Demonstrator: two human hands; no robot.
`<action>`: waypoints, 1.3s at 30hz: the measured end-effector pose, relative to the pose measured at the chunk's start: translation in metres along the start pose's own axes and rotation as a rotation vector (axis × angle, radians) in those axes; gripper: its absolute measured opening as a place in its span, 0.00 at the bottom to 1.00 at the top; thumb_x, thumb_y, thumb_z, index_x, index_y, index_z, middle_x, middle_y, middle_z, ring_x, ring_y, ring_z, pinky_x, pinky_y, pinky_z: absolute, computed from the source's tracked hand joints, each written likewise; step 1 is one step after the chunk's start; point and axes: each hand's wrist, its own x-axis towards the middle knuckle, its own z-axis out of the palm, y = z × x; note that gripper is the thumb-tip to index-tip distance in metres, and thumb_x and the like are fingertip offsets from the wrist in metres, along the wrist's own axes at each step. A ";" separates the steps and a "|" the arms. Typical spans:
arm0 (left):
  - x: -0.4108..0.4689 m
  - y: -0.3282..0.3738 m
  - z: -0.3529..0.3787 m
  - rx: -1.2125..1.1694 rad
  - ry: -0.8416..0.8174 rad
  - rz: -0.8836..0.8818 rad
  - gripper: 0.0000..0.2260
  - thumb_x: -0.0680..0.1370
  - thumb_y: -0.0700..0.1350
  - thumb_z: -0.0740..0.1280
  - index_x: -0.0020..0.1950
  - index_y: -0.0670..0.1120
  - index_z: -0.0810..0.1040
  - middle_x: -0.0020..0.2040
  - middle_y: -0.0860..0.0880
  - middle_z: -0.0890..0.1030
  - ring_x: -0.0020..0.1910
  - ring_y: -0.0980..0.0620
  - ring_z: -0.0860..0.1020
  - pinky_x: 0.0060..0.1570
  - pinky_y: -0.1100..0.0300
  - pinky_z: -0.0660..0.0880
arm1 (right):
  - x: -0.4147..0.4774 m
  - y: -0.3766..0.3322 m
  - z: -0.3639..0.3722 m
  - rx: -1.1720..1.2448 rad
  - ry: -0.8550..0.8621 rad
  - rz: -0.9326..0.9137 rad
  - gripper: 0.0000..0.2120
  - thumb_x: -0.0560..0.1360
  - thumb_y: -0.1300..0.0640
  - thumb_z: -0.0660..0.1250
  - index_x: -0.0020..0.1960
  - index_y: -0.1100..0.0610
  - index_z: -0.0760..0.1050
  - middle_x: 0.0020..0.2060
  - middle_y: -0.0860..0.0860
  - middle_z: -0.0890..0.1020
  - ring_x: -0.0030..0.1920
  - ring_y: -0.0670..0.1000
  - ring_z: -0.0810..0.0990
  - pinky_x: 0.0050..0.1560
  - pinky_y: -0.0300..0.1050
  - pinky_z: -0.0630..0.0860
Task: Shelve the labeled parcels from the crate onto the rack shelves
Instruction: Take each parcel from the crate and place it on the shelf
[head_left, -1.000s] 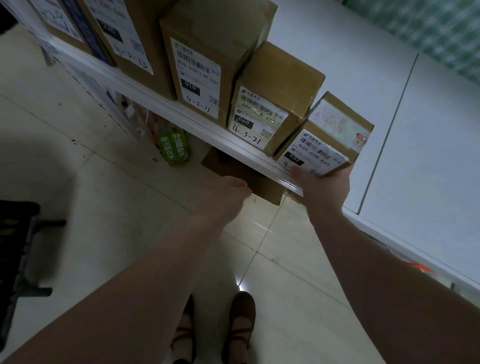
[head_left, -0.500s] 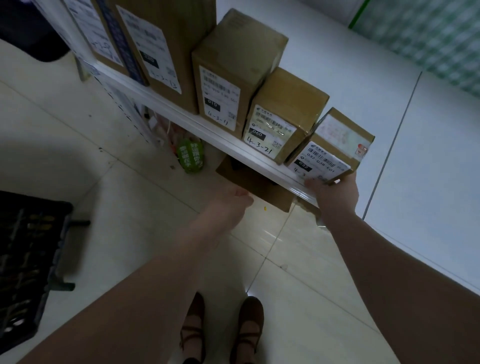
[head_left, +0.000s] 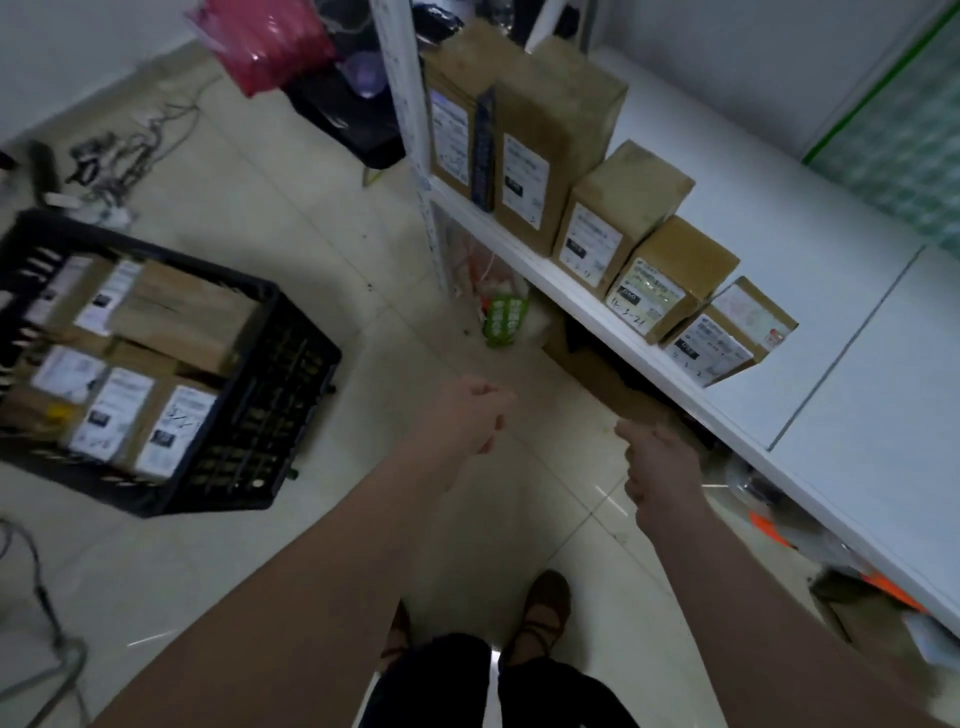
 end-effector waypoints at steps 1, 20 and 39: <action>-0.010 -0.007 -0.013 -0.007 0.026 -0.022 0.05 0.79 0.44 0.65 0.45 0.45 0.77 0.33 0.49 0.72 0.31 0.54 0.69 0.36 0.60 0.71 | -0.016 0.005 0.007 -0.032 -0.023 -0.007 0.10 0.75 0.57 0.70 0.37 0.55 0.73 0.29 0.51 0.67 0.26 0.48 0.61 0.24 0.40 0.59; -0.195 -0.205 -0.430 -0.289 0.534 -0.069 0.06 0.79 0.39 0.62 0.51 0.43 0.79 0.32 0.45 0.69 0.29 0.50 0.65 0.34 0.60 0.68 | -0.306 0.127 0.323 -0.342 -0.498 -0.096 0.09 0.77 0.58 0.65 0.38 0.54 0.76 0.30 0.51 0.71 0.27 0.49 0.65 0.26 0.40 0.61; -0.139 -0.206 -0.556 -0.340 0.367 -0.101 0.07 0.80 0.42 0.64 0.55 0.42 0.78 0.41 0.45 0.75 0.39 0.48 0.73 0.41 0.55 0.73 | -0.316 0.100 0.444 -0.581 -0.448 -0.108 0.02 0.78 0.60 0.63 0.49 0.56 0.75 0.40 0.54 0.77 0.36 0.50 0.73 0.34 0.40 0.72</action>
